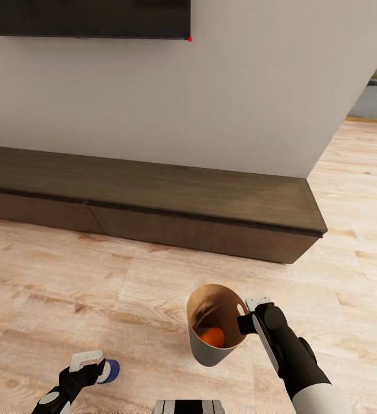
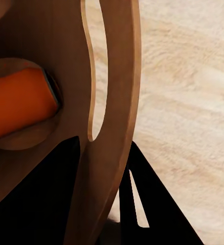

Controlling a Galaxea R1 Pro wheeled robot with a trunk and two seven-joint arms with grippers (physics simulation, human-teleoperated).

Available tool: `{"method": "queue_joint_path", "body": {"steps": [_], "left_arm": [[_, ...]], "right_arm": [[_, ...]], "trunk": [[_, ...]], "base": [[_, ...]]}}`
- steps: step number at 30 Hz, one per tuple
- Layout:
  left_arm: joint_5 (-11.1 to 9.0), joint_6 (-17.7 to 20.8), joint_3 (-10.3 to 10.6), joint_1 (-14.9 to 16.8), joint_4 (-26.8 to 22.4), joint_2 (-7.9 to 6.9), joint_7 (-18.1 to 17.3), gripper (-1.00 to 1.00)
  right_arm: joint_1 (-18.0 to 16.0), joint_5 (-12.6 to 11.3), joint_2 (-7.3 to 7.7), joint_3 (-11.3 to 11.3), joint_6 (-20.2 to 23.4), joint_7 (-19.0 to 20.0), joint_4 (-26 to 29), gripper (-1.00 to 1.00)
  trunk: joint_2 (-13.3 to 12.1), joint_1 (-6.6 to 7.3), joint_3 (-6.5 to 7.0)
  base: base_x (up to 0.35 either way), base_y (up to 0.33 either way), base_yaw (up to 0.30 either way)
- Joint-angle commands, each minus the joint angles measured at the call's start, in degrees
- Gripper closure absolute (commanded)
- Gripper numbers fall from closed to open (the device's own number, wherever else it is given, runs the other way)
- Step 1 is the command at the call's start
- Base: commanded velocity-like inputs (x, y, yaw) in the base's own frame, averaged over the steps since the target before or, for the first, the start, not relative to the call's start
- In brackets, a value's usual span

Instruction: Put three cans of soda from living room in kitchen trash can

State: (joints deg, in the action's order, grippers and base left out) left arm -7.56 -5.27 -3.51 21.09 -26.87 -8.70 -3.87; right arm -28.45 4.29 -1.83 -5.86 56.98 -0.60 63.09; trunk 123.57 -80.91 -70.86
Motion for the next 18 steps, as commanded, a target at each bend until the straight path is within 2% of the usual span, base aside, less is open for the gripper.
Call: {"method": "queue_joint_path", "body": {"steps": [1, 8, 14, 18], "left_arm": [[0.0, 0.0, 0.0, 0.0, 0.0, 0.00, 0.0, -1.00], [0.0, 0.0, 0.0, 0.0, 0.1, 0.00, 0.0, -1.00], [0.0, 0.0, 0.0, 0.0, 0.1, 0.01, 0.0, -1.00], [0.0, 0.0, 0.0, 0.0, 0.1, 0.01, 0.0, -1.00]], "right_arm": [[0.0, -0.9, -0.01, 0.0, 0.0, 0.1, 0.0, 1.00], [0.0, -0.9, 0.05, -0.1, 0.0, 0.1, 0.4, 1.00], [0.0, -0.9, 0.23, 0.1, 0.2, 0.1, 4.7, 1.00], [0.0, -0.8, 0.39, 0.1, 0.2, 0.1, 5.9, 1.00]], "trunk": [[0.4, -0.22, -0.26], [3.2, -1.76, -1.77], [3.2, -1.76, -1.79], [4.8, -2.64, -2.51]], "base": [[0.000, 0.000, 0.000], [0.000, 0.000, 0.000], [0.000, 0.000, 0.000], [0.000, 0.000, 0.000]]}}
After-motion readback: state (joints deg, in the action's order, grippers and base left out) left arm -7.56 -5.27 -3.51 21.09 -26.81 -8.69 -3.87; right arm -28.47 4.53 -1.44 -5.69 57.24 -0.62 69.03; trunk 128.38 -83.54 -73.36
